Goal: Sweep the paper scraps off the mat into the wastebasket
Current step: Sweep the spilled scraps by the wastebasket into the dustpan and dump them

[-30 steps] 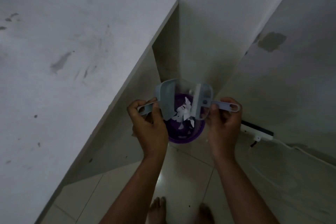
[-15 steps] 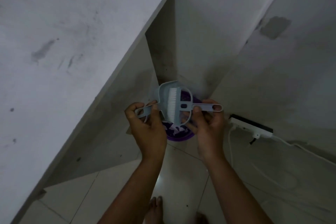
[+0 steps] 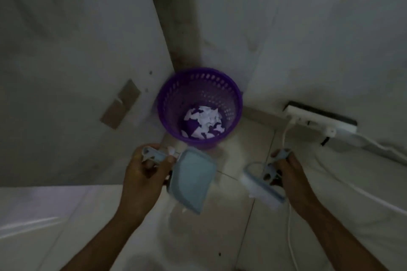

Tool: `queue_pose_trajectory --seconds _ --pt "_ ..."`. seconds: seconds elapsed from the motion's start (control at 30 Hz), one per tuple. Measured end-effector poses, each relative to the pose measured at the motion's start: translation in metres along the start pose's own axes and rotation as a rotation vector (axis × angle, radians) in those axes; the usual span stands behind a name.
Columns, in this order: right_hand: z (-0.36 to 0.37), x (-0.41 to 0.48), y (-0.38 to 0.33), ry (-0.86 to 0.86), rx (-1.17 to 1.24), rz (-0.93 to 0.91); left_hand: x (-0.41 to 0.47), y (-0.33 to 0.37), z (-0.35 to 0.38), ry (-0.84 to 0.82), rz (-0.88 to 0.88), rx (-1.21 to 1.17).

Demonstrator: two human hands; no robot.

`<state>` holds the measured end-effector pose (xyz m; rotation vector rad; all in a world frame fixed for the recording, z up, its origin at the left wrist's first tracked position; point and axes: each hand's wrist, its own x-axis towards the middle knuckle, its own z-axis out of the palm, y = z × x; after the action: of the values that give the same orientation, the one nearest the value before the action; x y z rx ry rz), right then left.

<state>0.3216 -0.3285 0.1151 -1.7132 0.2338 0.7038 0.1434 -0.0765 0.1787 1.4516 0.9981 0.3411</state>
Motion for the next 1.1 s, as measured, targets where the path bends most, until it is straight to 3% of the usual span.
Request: queue_pose_trajectory --seconds 0.1,0.2,0.33,0.4,0.47,0.57,0.73,0.93,1.03,1.1 --pt "-0.018 0.023 0.090 -0.026 -0.176 0.141 0.014 -0.087 0.007 -0.160 -0.195 0.073" --pt "-0.032 0.036 0.156 0.001 -0.454 0.119 0.033 -0.163 0.021 -0.126 -0.329 -0.009" --pt "-0.041 0.031 0.191 0.281 -0.386 -0.113 0.043 -0.231 0.050 0.062 -0.364 -0.284" --pt "-0.044 0.026 0.201 0.448 -0.463 -0.305 0.040 -0.257 0.073 0.083 -0.351 -0.376" --pt "-0.037 0.022 0.211 0.507 -0.550 -0.464 0.034 -0.277 0.098 0.096 -0.323 -0.413" --pt "-0.010 0.025 0.226 0.441 -0.541 -0.553 0.024 -0.289 0.121 0.150 -0.292 -0.429" --pt "0.051 0.020 0.221 0.137 -0.461 -0.575 0.015 -0.290 0.121 0.214 -0.336 -0.472" --pt "0.024 0.029 0.212 0.237 -0.395 -0.604 0.019 -0.294 0.113 0.194 -0.380 -0.522" --pt "0.034 0.027 0.213 0.066 -0.417 -0.573 0.016 -0.290 0.111 0.167 -0.414 -0.572" --pt "0.051 0.027 0.209 -0.055 -0.442 -0.612 0.021 -0.291 0.103 0.247 -0.417 -0.607"
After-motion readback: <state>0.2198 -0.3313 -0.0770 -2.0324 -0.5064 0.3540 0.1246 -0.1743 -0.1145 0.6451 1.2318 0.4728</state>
